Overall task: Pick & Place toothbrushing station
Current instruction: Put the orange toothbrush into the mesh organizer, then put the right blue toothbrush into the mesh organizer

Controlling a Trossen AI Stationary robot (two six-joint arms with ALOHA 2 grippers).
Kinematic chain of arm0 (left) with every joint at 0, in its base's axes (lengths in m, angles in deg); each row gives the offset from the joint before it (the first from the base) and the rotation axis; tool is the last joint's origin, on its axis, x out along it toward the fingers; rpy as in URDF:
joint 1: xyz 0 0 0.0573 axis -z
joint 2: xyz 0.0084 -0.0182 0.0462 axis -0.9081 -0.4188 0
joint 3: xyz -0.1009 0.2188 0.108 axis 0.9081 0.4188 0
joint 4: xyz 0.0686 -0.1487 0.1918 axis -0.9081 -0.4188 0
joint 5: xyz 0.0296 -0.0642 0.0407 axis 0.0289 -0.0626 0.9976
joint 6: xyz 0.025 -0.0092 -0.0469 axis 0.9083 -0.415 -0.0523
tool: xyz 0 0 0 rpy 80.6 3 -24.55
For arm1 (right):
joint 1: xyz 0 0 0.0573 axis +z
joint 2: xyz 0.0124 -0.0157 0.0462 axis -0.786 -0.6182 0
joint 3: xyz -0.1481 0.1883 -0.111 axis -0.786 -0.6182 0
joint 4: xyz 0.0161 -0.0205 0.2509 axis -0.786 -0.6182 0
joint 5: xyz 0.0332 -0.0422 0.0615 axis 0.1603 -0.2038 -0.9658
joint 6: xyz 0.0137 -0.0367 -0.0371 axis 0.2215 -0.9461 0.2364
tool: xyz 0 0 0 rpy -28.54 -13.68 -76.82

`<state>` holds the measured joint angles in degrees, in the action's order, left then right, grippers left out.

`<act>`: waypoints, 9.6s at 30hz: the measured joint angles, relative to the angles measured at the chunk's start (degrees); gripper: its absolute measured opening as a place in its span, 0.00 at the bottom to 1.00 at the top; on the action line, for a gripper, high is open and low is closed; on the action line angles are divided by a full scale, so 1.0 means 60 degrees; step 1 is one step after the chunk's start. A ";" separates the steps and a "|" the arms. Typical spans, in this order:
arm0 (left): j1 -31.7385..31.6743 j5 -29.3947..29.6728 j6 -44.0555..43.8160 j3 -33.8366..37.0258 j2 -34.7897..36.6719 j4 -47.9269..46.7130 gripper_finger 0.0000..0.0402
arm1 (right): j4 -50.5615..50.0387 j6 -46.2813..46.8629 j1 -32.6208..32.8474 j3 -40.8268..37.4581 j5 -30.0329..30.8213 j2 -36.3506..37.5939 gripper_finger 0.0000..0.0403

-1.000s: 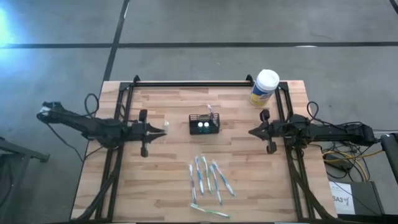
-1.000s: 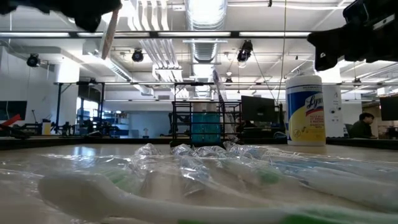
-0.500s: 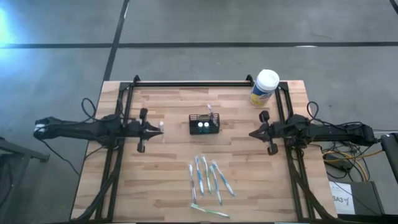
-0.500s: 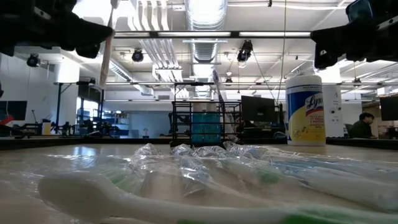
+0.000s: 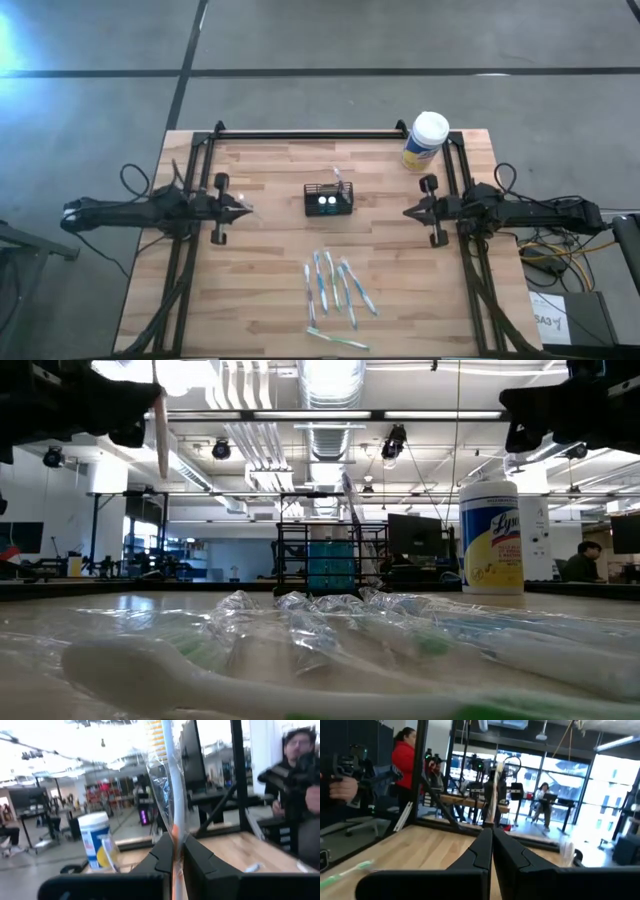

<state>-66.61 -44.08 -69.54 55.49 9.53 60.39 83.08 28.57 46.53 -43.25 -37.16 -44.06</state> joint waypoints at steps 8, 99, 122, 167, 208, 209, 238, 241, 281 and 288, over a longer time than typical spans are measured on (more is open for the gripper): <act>-0.0004 -0.0022 -0.0281 0.0334 0.0578 0.0237 0.05 | 0.0221 -0.0743 -0.0004 0.0055 0.0479 0.0000 0.02; -0.4003 -0.3525 -0.0144 -0.4066 -1.4748 0.8464 0.08 | 0.0060 -0.0779 0.0004 0.0047 0.0685 -0.0080 0.02; -0.4004 -0.3800 -0.0661 -0.4048 -1.3686 0.8318 0.54 | 0.0053 -0.0561 0.0004 0.0047 0.0681 -0.0084 0.02; -0.3792 -0.2448 -0.0892 0.0648 -0.2082 -0.0034 0.01 | -0.0094 -0.0057 0.0003 0.0044 0.1407 -0.0087 0.02; -0.3792 -0.2474 -0.1708 0.0658 -0.2091 -0.0616 0.02 | -0.9287 0.9745 0.4736 0.9435 0.3905 -1.1751 0.05; -0.3794 -0.2500 -0.1706 0.0659 -0.2091 -0.0616 0.02 | -0.9589 0.9864 0.4746 0.9718 0.3895 -1.2128 0.07; -0.3792 -0.3348 -0.1624 0.0659 -0.2087 -0.1024 0.02 | -1.3043 1.1304 0.4900 1.3664 0.3355 -1.6768 0.48; -0.3792 -0.3348 -0.1602 0.0662 -0.2087 -0.1024 0.02 | -1.2994 1.1269 0.4900 1.3596 0.3355 -1.6779 0.48; -0.3792 -0.3341 -0.1797 0.0662 -0.2091 -0.1136 0.02 | -0.9911 0.4170 0.5468 1.1065 0.7974 -1.0613 0.02; -0.3792 -0.3313 -0.2032 0.0662 -0.2087 -0.1151 0.02 | -0.5233 0.1703 0.5306 0.7393 0.7540 -0.7569 0.02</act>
<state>-89.36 -63.96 -81.73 59.47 -2.99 53.48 51.68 38.78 78.37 1.11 8.08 -89.47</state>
